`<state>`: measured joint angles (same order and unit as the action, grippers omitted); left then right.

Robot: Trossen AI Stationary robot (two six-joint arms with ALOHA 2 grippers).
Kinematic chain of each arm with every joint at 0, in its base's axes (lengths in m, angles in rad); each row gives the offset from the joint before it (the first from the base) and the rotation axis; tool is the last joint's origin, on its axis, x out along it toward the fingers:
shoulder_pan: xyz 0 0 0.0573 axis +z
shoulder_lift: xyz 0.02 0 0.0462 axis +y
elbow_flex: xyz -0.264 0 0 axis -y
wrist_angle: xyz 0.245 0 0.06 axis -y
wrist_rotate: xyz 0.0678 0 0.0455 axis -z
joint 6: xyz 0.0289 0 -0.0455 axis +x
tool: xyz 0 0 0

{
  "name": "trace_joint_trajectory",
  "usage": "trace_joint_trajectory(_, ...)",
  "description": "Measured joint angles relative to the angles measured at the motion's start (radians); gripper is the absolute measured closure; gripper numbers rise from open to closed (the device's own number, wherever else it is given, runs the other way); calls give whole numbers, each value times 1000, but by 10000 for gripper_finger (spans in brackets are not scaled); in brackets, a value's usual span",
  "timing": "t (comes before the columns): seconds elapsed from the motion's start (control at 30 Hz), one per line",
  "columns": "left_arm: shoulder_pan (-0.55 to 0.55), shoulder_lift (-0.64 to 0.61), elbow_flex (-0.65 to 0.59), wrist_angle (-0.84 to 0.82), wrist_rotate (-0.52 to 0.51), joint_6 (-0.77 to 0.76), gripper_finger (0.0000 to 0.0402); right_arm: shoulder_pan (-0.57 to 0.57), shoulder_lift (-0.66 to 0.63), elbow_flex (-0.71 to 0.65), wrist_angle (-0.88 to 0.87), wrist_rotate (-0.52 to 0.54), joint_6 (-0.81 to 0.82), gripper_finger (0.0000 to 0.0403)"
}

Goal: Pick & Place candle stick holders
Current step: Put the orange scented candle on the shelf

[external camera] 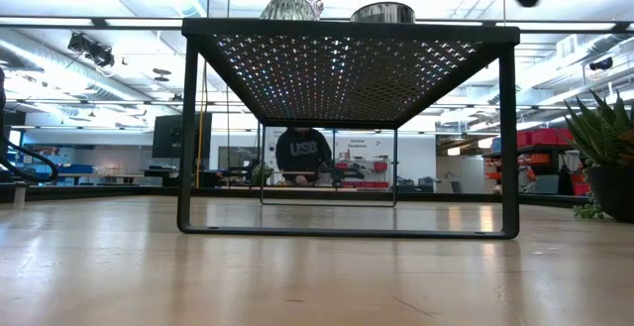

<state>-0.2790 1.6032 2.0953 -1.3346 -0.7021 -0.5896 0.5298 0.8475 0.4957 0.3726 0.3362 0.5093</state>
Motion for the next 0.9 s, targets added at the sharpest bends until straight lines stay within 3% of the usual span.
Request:
trace_joint_trajectory(0.23, 0, 0, 0, 0, 0, -57, 28, 106, -6, -1, -115, -174, 196, 3)
trace_joint_trajectory(0.53, 0, 0, 0, 0, 0, -120, 28, 166, -6, -1, -212, -366, 307, 3)
trace_joint_trajectory(0.9, 0, 0, 0, 0, 0, -137, 28, 177, -5, -1, -408, -373, 275, 3)
